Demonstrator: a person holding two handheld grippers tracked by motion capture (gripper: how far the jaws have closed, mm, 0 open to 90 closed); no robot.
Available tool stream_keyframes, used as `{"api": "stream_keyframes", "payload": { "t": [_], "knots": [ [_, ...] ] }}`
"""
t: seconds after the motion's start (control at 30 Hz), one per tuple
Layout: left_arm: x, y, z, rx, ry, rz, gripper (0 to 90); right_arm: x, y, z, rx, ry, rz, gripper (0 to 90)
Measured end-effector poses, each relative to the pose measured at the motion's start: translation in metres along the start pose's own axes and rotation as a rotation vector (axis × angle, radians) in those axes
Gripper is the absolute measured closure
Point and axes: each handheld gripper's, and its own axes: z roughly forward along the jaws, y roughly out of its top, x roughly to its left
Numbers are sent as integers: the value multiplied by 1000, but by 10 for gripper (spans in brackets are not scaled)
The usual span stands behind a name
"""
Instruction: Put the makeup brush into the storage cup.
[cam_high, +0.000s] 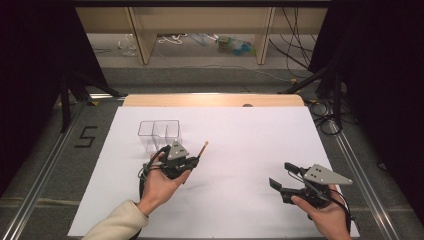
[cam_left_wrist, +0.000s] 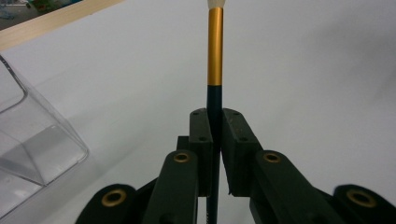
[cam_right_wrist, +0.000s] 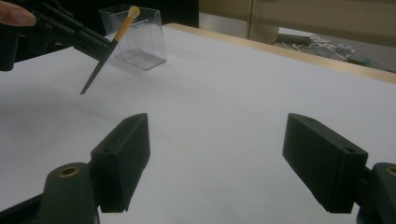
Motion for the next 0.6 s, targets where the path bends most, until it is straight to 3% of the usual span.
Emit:
{"api": "stream_keyframes", "payload": {
  "t": [0.23, 0.3, 0.6],
  "knots": [
    [0, 2, -4, -25, 5, 20, 828, 0, 0, 0, 5, 0, -4, 242],
    [-1, 2, -4, -48, 4, -1, 828, 0, 0, -2, 21, -4, -8, 242],
    [-1, 3, -7, -91, 16, 8, 828, 0, 0, -2, 19, -5, -14, 242]
  ]
}}
